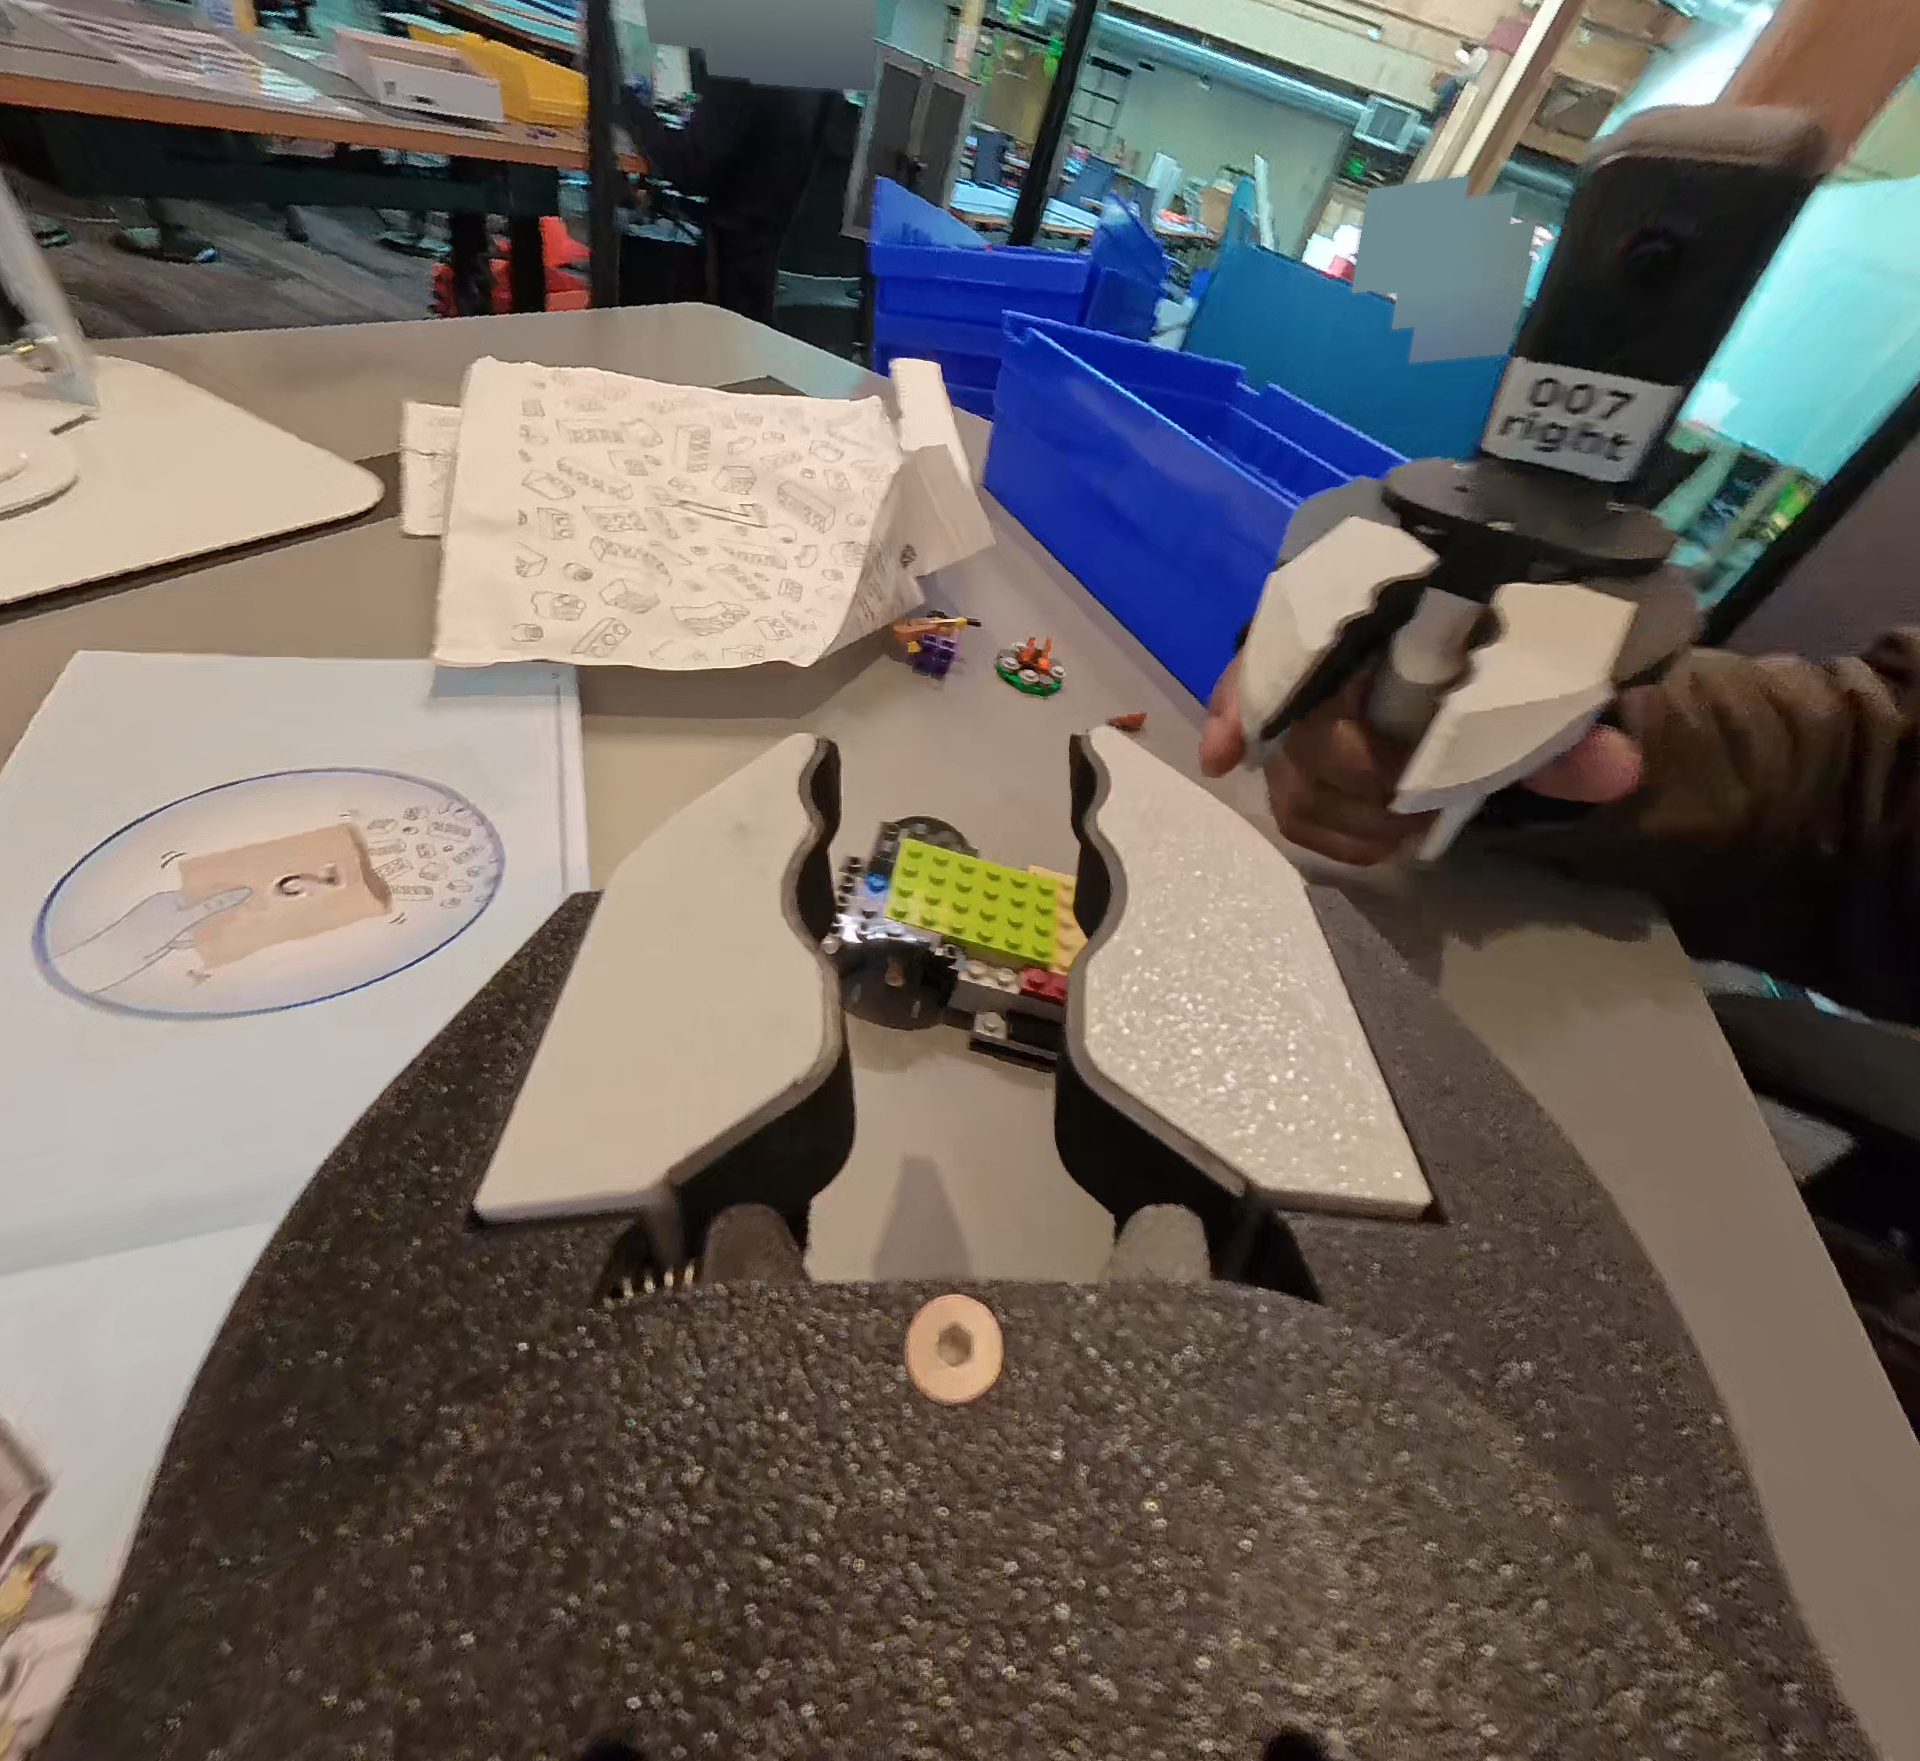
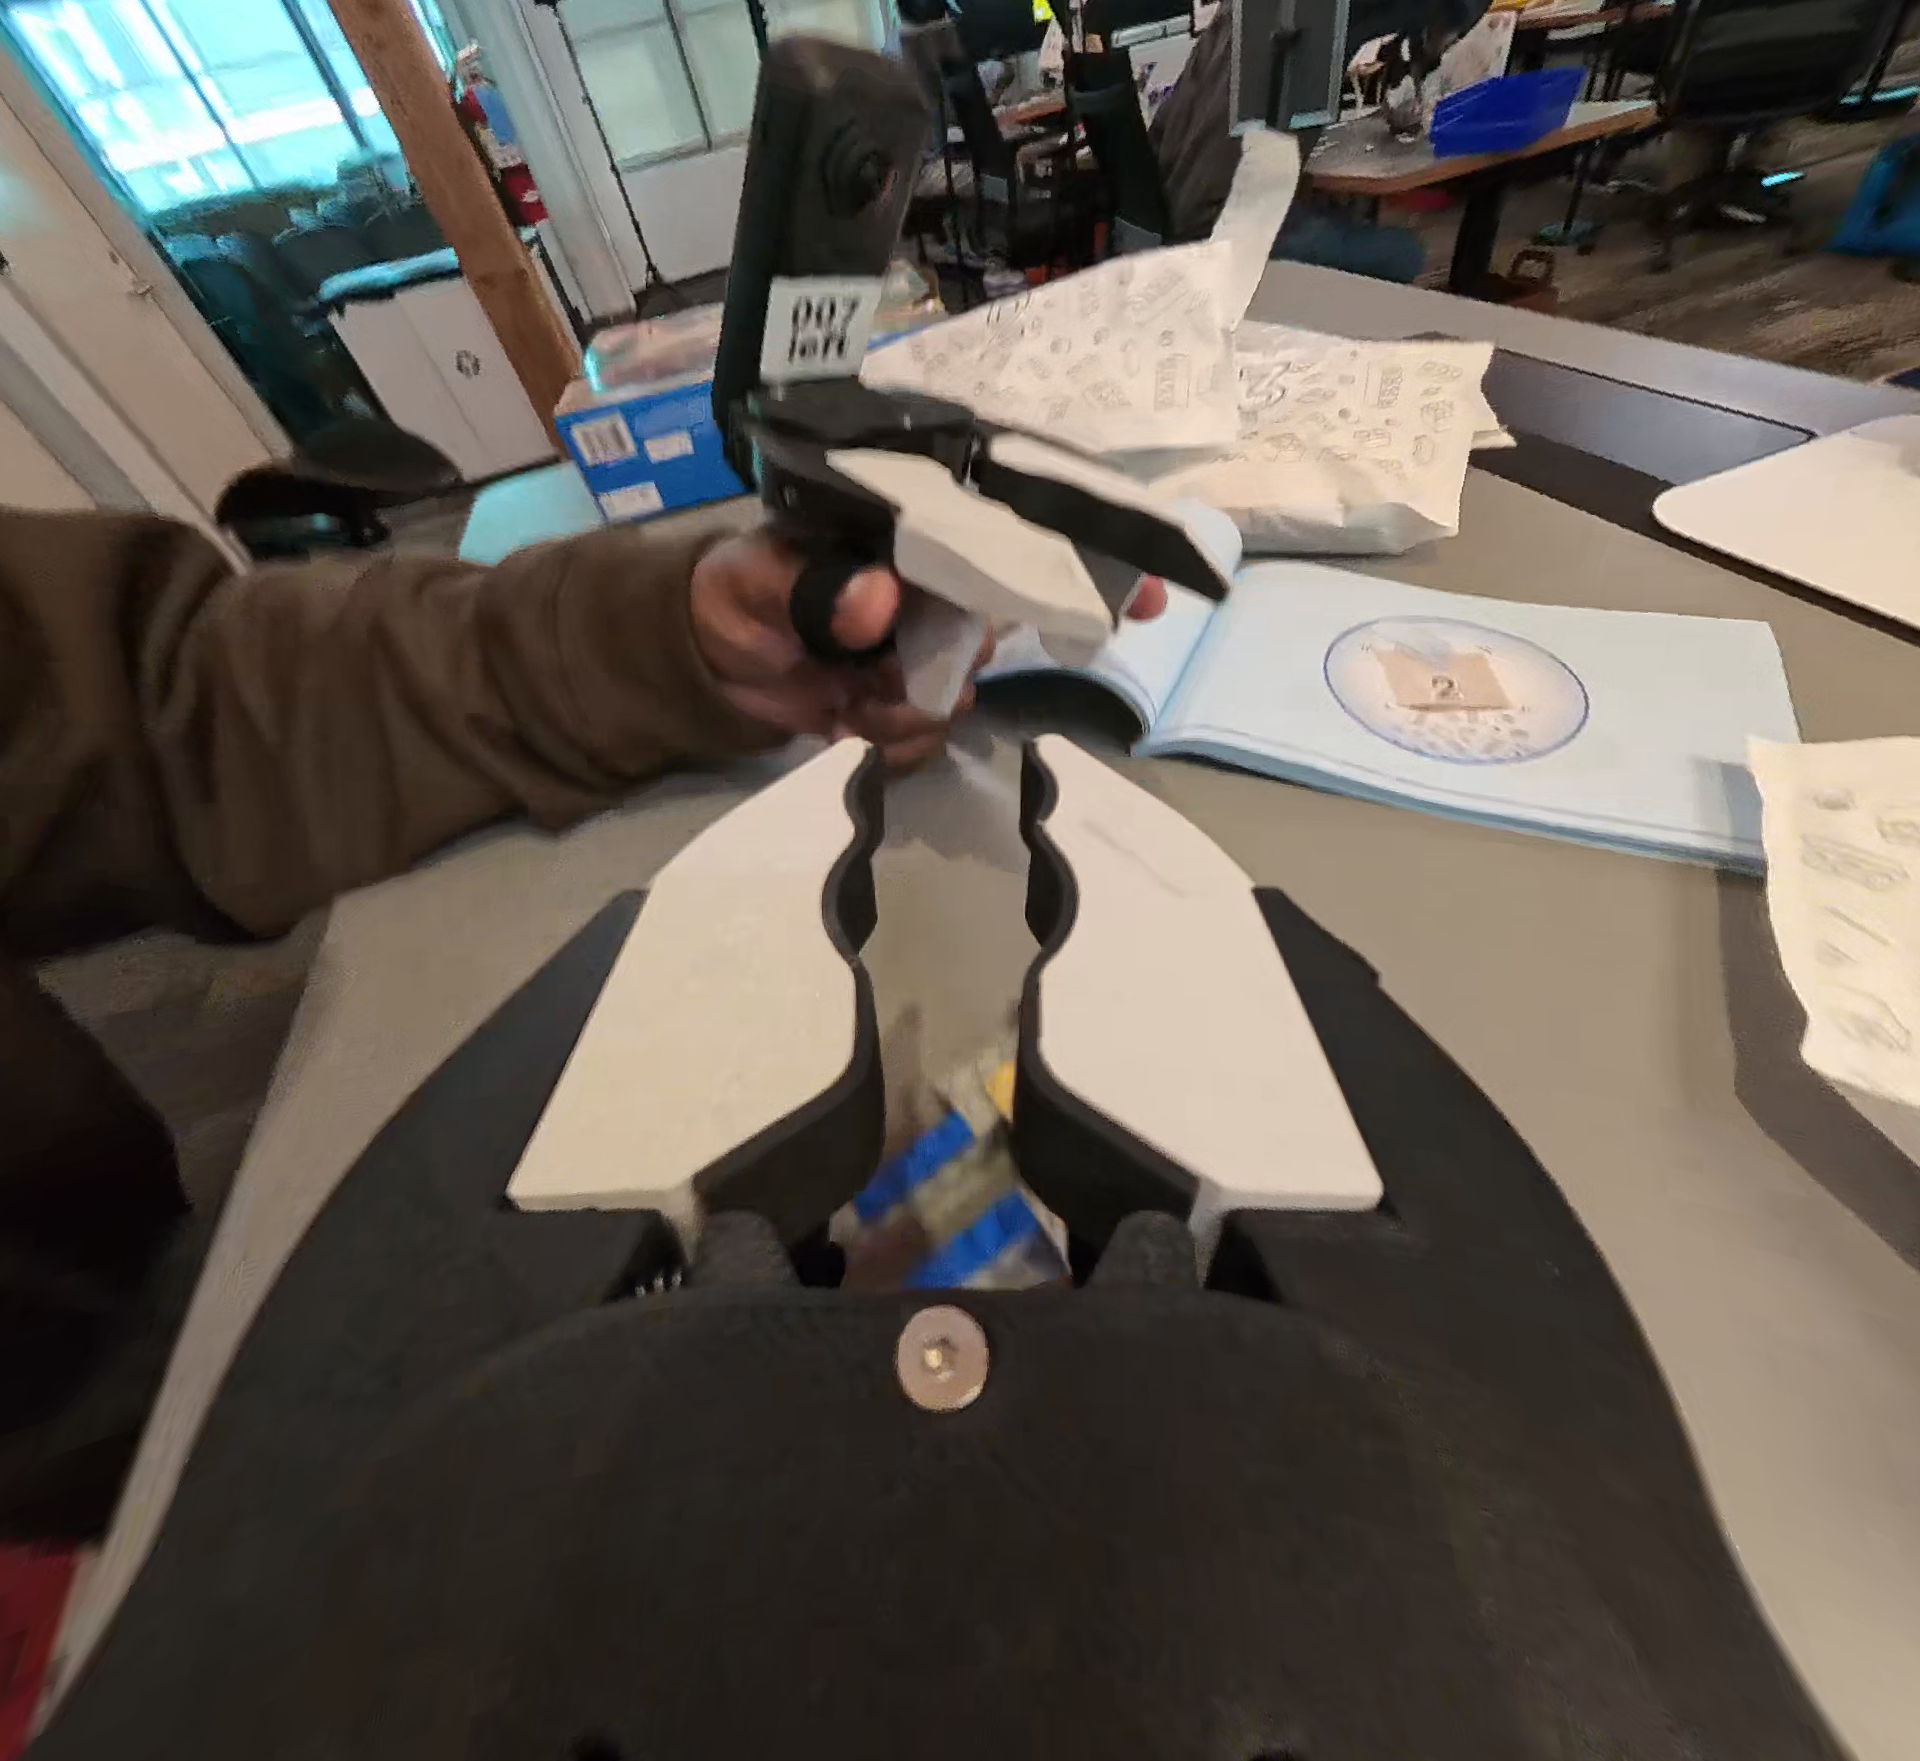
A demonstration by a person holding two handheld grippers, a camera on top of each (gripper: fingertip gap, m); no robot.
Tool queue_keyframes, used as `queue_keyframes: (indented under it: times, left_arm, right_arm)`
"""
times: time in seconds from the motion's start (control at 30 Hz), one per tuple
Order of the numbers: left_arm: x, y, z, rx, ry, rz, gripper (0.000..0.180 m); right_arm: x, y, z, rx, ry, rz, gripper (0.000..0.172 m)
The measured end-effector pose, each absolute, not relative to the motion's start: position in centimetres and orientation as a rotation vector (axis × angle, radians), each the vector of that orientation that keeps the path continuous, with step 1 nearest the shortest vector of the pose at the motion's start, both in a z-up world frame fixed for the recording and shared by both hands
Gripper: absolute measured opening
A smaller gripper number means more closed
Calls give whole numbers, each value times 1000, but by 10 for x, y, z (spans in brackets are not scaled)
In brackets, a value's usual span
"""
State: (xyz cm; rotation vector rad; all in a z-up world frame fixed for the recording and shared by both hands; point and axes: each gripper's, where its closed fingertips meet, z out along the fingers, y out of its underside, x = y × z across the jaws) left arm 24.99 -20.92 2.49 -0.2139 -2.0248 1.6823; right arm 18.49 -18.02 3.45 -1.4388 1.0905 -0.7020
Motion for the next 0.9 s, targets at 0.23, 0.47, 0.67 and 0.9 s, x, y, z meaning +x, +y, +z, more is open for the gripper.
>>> queue_keyframes:
  times: [0.23, 0.47, 0.67, 0.9]
  left_arm:
    - [167, -164, -9, -1047, -2061, 1404, 40]
    - [131, -145, -54, -1199, -2160, 1009, 35]
    - [126, -144, -74, -1228, -2267, 897, 37]
    - [122, -143, -74, -1264, -2257, 906, 39]
  right_arm:
    - [139, -175, -20, -1857, 940, -615, 29]
    - [113, -156, -53, -2130, 788, -478, 39]
    - [121, -167, -66, -2217, 835, -566, 38]
    - [120, -179, -61, -2228, 866, -602, 34]
